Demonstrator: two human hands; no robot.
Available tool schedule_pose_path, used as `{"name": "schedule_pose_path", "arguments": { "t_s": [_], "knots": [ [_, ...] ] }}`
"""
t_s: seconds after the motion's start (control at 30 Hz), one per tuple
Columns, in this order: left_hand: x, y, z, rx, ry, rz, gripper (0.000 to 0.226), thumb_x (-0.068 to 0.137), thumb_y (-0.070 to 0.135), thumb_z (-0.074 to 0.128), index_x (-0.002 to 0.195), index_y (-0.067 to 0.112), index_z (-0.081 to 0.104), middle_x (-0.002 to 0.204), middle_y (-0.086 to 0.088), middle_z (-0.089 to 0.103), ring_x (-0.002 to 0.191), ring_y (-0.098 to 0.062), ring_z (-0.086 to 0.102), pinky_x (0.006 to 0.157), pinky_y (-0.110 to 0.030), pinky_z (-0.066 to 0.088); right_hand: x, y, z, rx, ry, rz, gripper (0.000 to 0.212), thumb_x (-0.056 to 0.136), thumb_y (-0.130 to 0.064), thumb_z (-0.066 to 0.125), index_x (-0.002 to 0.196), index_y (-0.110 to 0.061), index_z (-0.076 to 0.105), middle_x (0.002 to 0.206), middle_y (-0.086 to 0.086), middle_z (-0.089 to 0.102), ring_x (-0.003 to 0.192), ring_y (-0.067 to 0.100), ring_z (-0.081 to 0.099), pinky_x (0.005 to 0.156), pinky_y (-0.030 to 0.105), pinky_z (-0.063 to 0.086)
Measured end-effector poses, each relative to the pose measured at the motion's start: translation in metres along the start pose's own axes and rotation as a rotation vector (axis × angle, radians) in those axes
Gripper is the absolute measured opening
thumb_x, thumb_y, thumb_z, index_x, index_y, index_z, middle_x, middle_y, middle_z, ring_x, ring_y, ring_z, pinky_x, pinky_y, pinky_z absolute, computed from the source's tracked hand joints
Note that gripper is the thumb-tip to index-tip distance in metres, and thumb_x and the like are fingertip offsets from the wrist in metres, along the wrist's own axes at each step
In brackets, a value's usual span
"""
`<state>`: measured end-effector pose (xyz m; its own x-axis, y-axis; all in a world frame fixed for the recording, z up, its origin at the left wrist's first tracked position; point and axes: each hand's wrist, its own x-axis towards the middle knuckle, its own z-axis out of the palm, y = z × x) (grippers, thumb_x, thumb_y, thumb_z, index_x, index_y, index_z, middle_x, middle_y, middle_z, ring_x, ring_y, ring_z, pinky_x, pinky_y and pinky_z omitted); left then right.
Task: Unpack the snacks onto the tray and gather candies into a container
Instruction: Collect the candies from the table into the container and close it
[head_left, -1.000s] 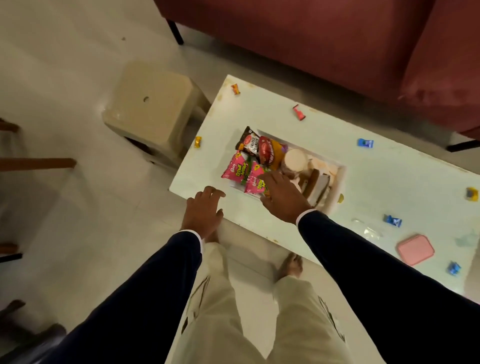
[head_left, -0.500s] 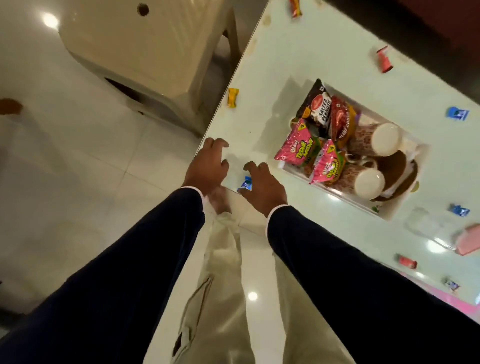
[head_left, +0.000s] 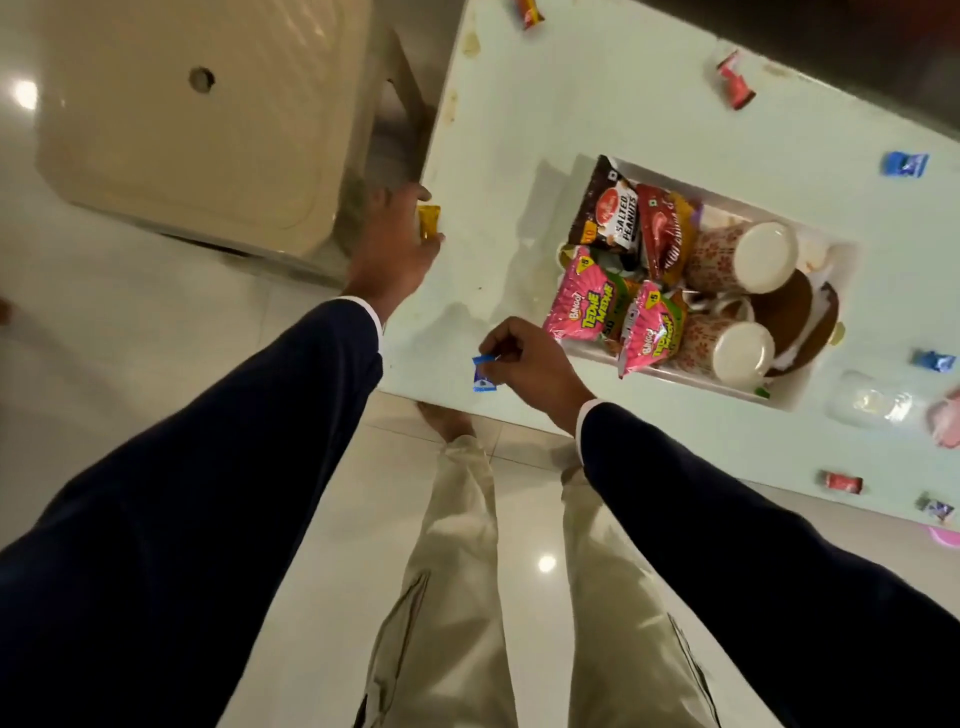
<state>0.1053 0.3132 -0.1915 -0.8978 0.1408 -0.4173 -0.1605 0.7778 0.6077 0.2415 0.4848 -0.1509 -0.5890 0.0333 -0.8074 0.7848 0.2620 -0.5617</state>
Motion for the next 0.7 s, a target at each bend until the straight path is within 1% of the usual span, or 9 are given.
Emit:
{"name": "schedule_pose_path", "arguments": {
  "t_s": [0.1, 0.17, 0.23, 0.3, 0.4, 0.47, 0.5, 0.6, 0.7],
  "knots": [
    [0.015, 0.001, 0.009, 0.077, -0.003, -0.03, 0.044, 0.089, 0.029, 0.075, 0.126, 0.018, 0.055, 0.132, -0.01, 0.052, 0.115, -0.024, 0.055, 0.091, -0.033, 0.048, 0.0, -0.011, -0.011, 0.219, 0.002, -0.045, 0.03, 0.075, 0.01, 0.078, 0.087, -0.015, 0.066, 0.085, 0.002, 0.071, 0.073, 0.009, 0.069, 0.071, 0.026, 0.057],
    [0.018, 0.001, 0.012, 0.159, 0.015, -0.002, 0.039, 0.09, 0.026, 0.074, 0.121, 0.015, 0.055, 0.128, -0.012, 0.055, 0.114, -0.027, 0.056, 0.09, -0.035, 0.05, -0.001, -0.017, -0.015, 0.348, -0.017, -0.064, 0.031, 0.076, 0.012, 0.078, 0.096, -0.008, 0.066, 0.088, 0.007, 0.072, 0.078, 0.012, 0.071, 0.073, 0.026, 0.057],
    [0.019, 0.0, 0.014, 0.21, 0.012, 0.028, 0.033, 0.092, 0.021, 0.072, 0.118, 0.012, 0.055, 0.123, -0.013, 0.058, 0.113, -0.028, 0.056, 0.085, -0.032, 0.046, -0.004, -0.022, -0.013, 0.442, -0.049, -0.059, 0.033, 0.077, 0.011, 0.077, 0.103, -0.006, 0.066, 0.092, 0.009, 0.072, 0.087, 0.019, 0.071, 0.079, 0.032, 0.057],
    [0.018, -0.001, 0.015, 0.19, -0.012, 0.032, 0.027, 0.092, 0.018, 0.071, 0.114, 0.011, 0.058, 0.116, -0.011, 0.062, 0.107, -0.025, 0.058, 0.08, -0.024, 0.042, -0.009, -0.024, -0.011, 0.537, -0.09, -0.027, 0.032, 0.079, 0.009, 0.077, 0.104, -0.008, 0.066, 0.093, 0.009, 0.071, 0.091, 0.024, 0.072, 0.078, 0.033, 0.059],
    [0.009, 0.007, 0.012, -0.069, -0.056, -0.062, 0.02, 0.089, 0.023, 0.076, 0.102, 0.013, 0.066, 0.096, 0.0, 0.069, 0.086, -0.013, 0.063, 0.064, -0.013, 0.042, -0.017, -0.025, -0.013, 0.746, -0.157, 0.009, 0.029, 0.085, 0.008, 0.072, 0.106, -0.01, 0.066, 0.097, 0.011, 0.069, 0.09, 0.027, 0.075, 0.074, 0.031, 0.06],
    [0.0, 0.021, 0.008, -0.308, -0.08, -0.121, 0.019, 0.087, 0.027, 0.078, 0.094, 0.013, 0.068, 0.079, 0.006, 0.072, 0.071, -0.008, 0.069, 0.055, -0.015, 0.049, -0.019, -0.023, -0.024, 0.85, -0.131, 0.001, 0.026, 0.089, 0.008, 0.066, 0.108, -0.01, 0.065, 0.095, 0.01, 0.073, 0.085, 0.022, 0.075, 0.073, 0.028, 0.061],
    [-0.007, 0.03, 0.007, -0.41, -0.094, -0.131, 0.019, 0.086, 0.028, 0.078, 0.094, 0.012, 0.068, 0.076, 0.005, 0.074, 0.067, -0.01, 0.072, 0.052, -0.02, 0.053, -0.021, -0.023, -0.032, 0.88, -0.102, -0.004, 0.024, 0.092, 0.006, 0.063, 0.109, -0.011, 0.065, 0.094, 0.009, 0.074, 0.082, 0.019, 0.074, 0.071, 0.026, 0.06],
    [-0.026, 0.065, 0.009, -0.619, -0.163, -0.095, 0.017, 0.087, 0.028, 0.076, 0.094, 0.015, 0.068, 0.075, -0.003, 0.075, 0.062, -0.026, 0.074, 0.051, -0.032, 0.057, -0.027, -0.019, -0.067, 0.93, -0.023, -0.043, 0.021, 0.096, 0.003, 0.06, 0.109, -0.012, 0.066, 0.094, 0.007, 0.077, 0.08, 0.013, 0.071, 0.068, 0.021, 0.057],
    [-0.045, 0.11, 0.024, -0.707, -0.235, -0.018, 0.009, 0.091, 0.024, 0.073, 0.097, 0.018, 0.069, 0.082, -0.008, 0.078, 0.064, -0.031, 0.075, 0.056, -0.034, 0.06, -0.04, -0.008, -0.115, 0.961, 0.013, -0.134, 0.022, 0.093, 0.002, 0.064, 0.109, -0.013, 0.069, 0.099, 0.006, 0.077, 0.09, 0.013, 0.072, 0.078, 0.024, 0.06]
  ]
}}
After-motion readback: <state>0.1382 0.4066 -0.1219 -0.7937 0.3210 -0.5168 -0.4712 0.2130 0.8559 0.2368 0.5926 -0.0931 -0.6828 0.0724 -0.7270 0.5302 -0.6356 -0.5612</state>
